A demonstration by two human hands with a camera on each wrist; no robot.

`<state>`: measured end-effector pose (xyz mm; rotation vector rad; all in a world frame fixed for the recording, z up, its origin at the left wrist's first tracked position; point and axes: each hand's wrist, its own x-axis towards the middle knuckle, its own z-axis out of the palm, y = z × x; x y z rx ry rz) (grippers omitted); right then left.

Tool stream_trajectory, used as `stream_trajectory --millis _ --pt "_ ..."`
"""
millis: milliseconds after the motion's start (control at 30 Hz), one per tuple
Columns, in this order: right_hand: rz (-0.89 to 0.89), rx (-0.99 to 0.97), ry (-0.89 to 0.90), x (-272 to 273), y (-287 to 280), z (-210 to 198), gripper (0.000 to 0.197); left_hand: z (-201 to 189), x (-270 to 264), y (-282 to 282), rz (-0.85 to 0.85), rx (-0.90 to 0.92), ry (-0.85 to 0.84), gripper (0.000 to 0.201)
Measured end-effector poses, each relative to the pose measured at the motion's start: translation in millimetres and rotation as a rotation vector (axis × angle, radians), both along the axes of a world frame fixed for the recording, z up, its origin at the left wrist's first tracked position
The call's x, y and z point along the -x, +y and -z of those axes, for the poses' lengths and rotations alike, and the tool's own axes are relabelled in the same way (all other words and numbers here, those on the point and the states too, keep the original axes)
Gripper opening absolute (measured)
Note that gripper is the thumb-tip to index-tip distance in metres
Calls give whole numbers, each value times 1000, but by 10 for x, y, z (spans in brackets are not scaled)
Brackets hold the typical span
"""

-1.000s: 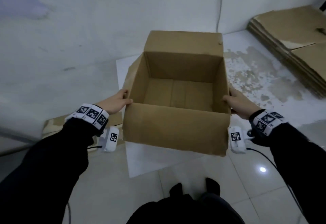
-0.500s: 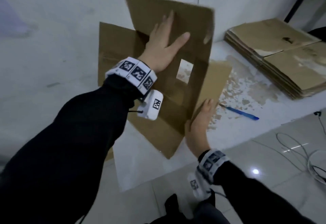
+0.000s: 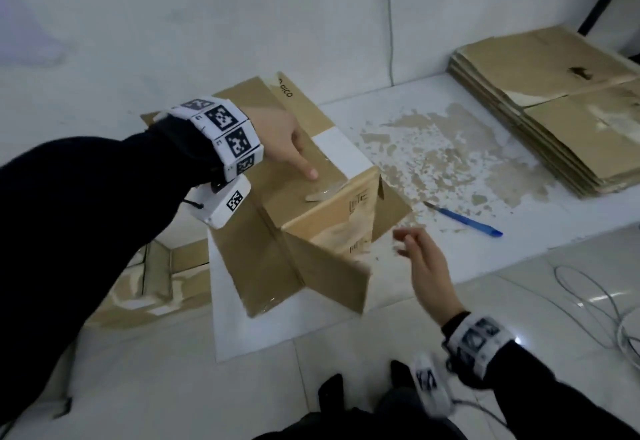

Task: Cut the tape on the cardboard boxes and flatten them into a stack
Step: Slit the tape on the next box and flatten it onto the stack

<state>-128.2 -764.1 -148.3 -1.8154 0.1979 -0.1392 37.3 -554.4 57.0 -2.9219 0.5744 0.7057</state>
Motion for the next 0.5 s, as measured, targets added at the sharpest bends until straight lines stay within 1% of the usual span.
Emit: stream_trajectory --millis 33,100,133,167,200,233,267,333,400,433,467,500 --pt "-27 -68 108 -164 -78 -30 33 20 16 32 -31 33 7 62" --pt "-157 -229 310 -504 -174 -111 60 50 56 75 -85 95 3 63" --pt "-187 -328 328 -657 -200 -183 68 66 90 83 -110 115 -1 65" --pt "-181 -428 273 -793 -222 -286 70 84 124 87 -137 132 -12 67" --pt "-155 -515 169 -916 -236 -428 66 94 160 94 -168 149 -24 68" --pt "-129 -574 54 -1016 -244 -598 59 98 205 103 -196 171 -33 65" --pt "-138 -594 -55 -1096 -241 -773 49 103 259 106 -221 205 -44 58" --pt "-252 -474 -205 -1223 -188 -1083 33 91 361 113 -255 278 -60 42" --pt "-442 -232 -277 -1329 -98 -1265 19 16 490 107 -312 327 -68 40" --pt "-551 -86 -274 -1380 -55 -1302 21 -30 556 101 -356 339 -103 40" --pt "-650 40 -234 -1412 -15 -1336 31 -86 626 82 -411 337 -174 40" --pt "-728 132 -166 -1452 20 -1345 47 -143 704 49 -468 325 -300 39"
